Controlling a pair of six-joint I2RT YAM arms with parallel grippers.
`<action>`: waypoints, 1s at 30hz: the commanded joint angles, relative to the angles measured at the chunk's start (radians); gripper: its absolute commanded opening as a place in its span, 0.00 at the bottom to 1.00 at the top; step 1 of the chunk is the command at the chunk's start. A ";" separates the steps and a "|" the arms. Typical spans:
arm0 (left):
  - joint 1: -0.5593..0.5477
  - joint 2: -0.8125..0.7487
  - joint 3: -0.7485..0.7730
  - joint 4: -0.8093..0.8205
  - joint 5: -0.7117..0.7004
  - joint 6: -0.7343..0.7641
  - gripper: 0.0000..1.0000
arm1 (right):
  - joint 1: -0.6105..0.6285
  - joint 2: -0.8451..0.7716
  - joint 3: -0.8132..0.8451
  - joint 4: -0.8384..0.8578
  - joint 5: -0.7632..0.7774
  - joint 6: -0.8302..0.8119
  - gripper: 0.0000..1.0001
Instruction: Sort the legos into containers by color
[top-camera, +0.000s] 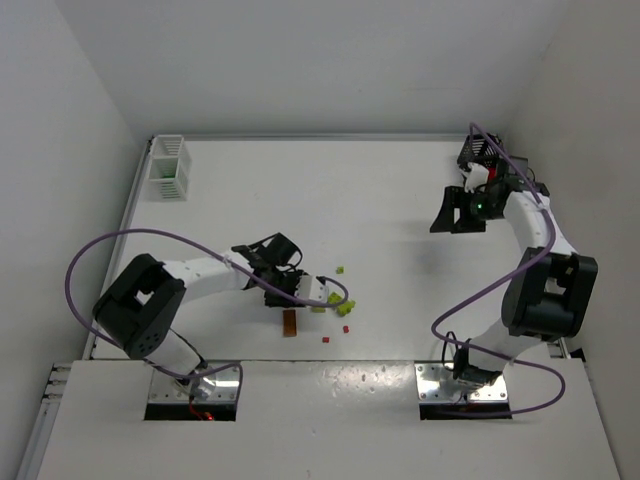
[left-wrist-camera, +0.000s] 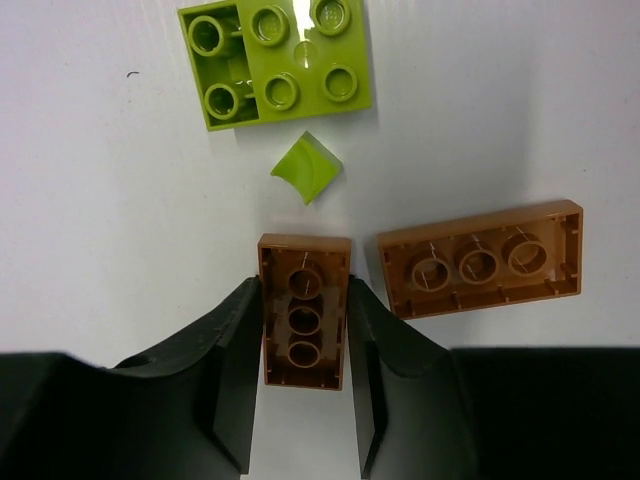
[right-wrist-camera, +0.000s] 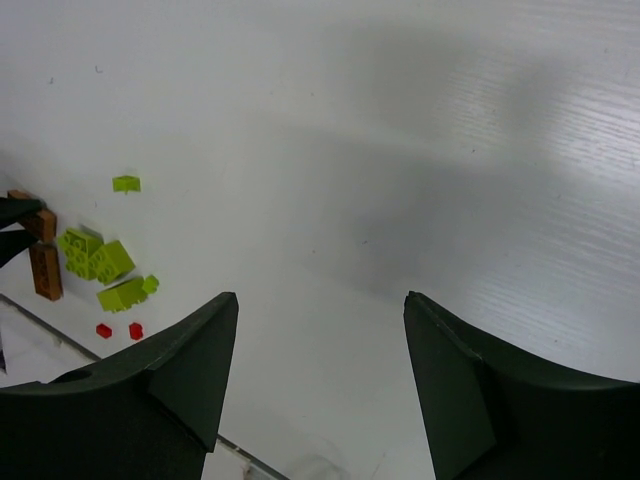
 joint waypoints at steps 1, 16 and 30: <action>0.044 -0.031 0.000 -0.041 0.028 -0.049 0.21 | 0.004 -0.054 -0.024 0.009 -0.061 -0.016 0.68; 0.587 0.130 0.676 -0.180 0.232 -0.434 0.06 | 0.004 -0.123 -0.003 0.019 -0.113 0.035 0.68; 0.997 0.494 1.209 0.205 0.195 -0.977 0.06 | 0.013 -0.123 -0.053 0.038 -0.132 0.053 0.68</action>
